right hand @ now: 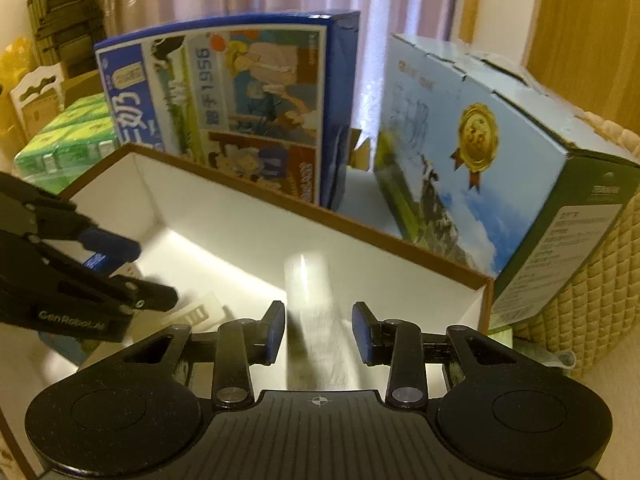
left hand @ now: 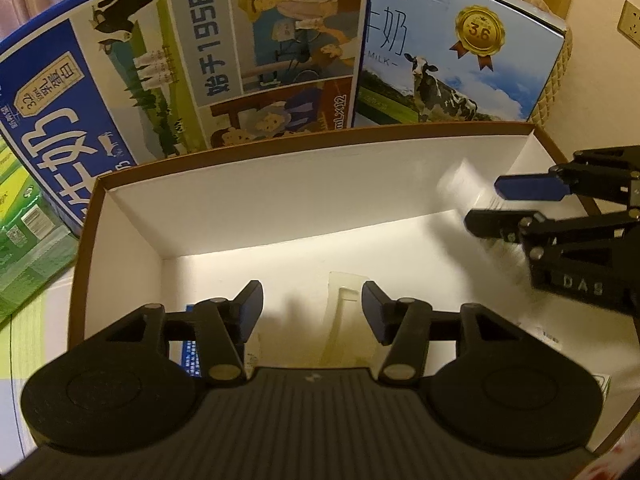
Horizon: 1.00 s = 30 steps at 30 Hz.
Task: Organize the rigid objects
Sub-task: 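Open the left tool to drop the clip while the right tool releases the tube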
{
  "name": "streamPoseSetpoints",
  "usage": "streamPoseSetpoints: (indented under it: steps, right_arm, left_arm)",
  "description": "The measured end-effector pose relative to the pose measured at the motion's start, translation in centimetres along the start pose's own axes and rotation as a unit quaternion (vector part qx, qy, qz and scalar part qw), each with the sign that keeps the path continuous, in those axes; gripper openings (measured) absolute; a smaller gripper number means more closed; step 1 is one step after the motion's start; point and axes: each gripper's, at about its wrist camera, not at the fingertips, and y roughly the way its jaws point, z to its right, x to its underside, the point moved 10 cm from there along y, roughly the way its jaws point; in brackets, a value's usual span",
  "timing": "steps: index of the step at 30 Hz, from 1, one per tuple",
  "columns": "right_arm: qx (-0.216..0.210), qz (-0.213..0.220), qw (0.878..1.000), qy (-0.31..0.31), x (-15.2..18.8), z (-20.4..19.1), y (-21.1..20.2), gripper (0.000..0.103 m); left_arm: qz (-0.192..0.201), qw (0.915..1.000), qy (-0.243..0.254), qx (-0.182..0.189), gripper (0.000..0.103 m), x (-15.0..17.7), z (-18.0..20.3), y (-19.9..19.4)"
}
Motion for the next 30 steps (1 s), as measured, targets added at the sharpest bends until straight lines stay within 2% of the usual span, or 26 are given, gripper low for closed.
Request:
streamPoseSetpoints:
  steps: [2, 4, 7, 19, 30]
  right_arm:
    - [0.006, 0.003, 1.000, 0.006, -0.2, 0.2, -0.1, 0.038]
    - [0.008, 0.006, 1.000, 0.014, -0.3, 0.4, -0.4, 0.049]
    - [0.006, 0.012, 1.000, 0.021, -0.3, 0.5, -1.1, 0.055]
    - [-0.011, 0.016, 0.998, 0.053, 0.6, -0.3, -4.6, 0.064]
    - [-0.013, 0.030, 0.996, 0.084, 1.5, -1.9, -9.0, 0.065]
  left_arm:
    - [0.000, 1.0000, -0.001, -0.001, 0.051, 0.0, -0.2, -0.1]
    - [0.002, 1.0000, -0.002, -0.002, 0.052, 0.0, -0.3, -0.3]
    - [0.003, 1.0000, -0.004, -0.001, 0.055, 0.2, -0.5, -0.7]
    - [0.012, 0.9998, -0.014, 0.008, 0.057, 0.6, -0.5, -3.4]
    - [0.033, 0.9988, -0.029, 0.021, 0.057, 1.6, -0.2, -8.3]
